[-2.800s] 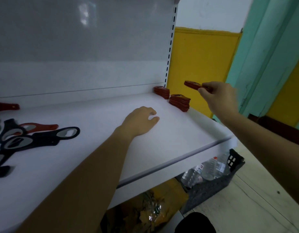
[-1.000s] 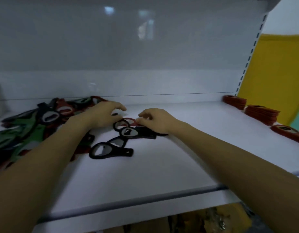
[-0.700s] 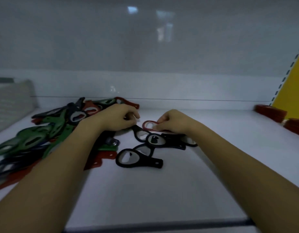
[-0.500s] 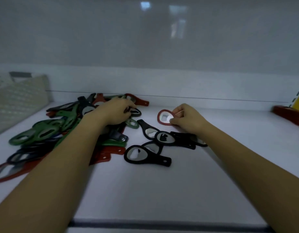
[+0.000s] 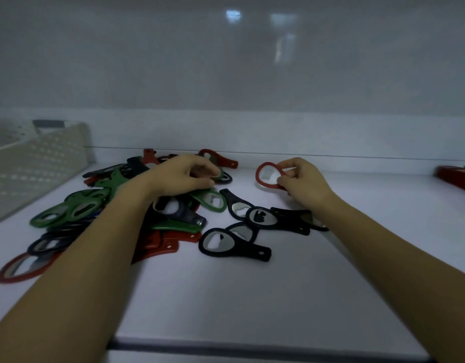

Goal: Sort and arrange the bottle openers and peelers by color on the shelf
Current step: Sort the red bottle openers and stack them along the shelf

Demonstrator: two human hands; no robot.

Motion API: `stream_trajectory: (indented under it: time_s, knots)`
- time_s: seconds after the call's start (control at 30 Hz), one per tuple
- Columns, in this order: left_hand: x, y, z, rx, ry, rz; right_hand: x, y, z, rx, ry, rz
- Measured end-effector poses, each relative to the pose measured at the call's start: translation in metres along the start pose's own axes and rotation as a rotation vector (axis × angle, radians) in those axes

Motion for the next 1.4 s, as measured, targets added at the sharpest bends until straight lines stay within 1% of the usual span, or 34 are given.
stream_trajectory:
  time_s: [0.07,0.13,0.27,0.4,0.43,0.5,0.57,0.7,0.83,0.9,1.0,1.1,1.2,1.33,1.4]
  knots:
    - [0.002,-0.003,-0.003,-0.015,-0.027,-0.053,0.000,-0.001,0.001,0.000,0.015,-0.006]
    - [0.001,-0.002,-0.001,0.007,0.057,-0.063,0.000,-0.002,0.002,0.001,0.028,-0.015]
    - [-0.002,0.002,0.002,0.086,0.177,-0.028,-0.002,-0.003,0.003,0.010,0.040,-0.003]
    - [0.004,0.007,0.011,0.196,0.322,-0.139,-0.004,-0.004,0.005,0.026,0.037,-0.011]
    - [0.006,0.009,0.016,0.231,0.352,-0.142,-0.005,-0.004,0.006,0.028,0.042,-0.012]
    - [0.004,0.012,0.022,0.260,0.404,-0.079,-0.006,-0.005,0.006,0.031,0.053,-0.011]
    - [0.001,0.015,0.022,0.244,0.452,-0.014,-0.008,-0.006,0.006,0.029,0.063,-0.007]
    - [-0.005,0.017,0.016,0.173,0.493,0.009,-0.007,-0.005,0.005,0.032,0.046,0.000]
    - [-0.009,0.018,0.007,0.119,0.438,0.026,-0.008,-0.006,0.005,0.040,0.021,0.009]
    - [-0.007,0.019,0.010,0.163,0.449,0.005,-0.008,-0.006,0.005,0.041,0.020,0.008]
    - [-0.003,0.019,0.021,0.267,0.491,0.018,-0.009,-0.006,0.005,0.042,0.019,0.013]
    - [-0.001,0.018,0.020,0.300,0.463,0.026,-0.009,-0.005,0.004,0.034,0.026,0.016]
    - [-0.001,0.017,0.018,0.289,0.466,0.026,-0.008,-0.005,0.004,0.032,0.052,0.010]
    - [0.006,0.012,0.013,0.228,0.305,-0.029,-0.009,-0.005,0.003,0.030,0.050,0.011]
    - [0.010,0.009,0.014,0.218,0.266,-0.019,-0.009,-0.005,0.003,0.031,0.054,0.013]
Point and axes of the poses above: each hand's wrist, its own y-axis towards the middle knuckle, its own x-axis out of the back of the hand, z = x × y, the point moved 5 cm from there along y, towards the middle knuckle, and after that the axes turned 6 degrees about z, right-handed, at the moved point
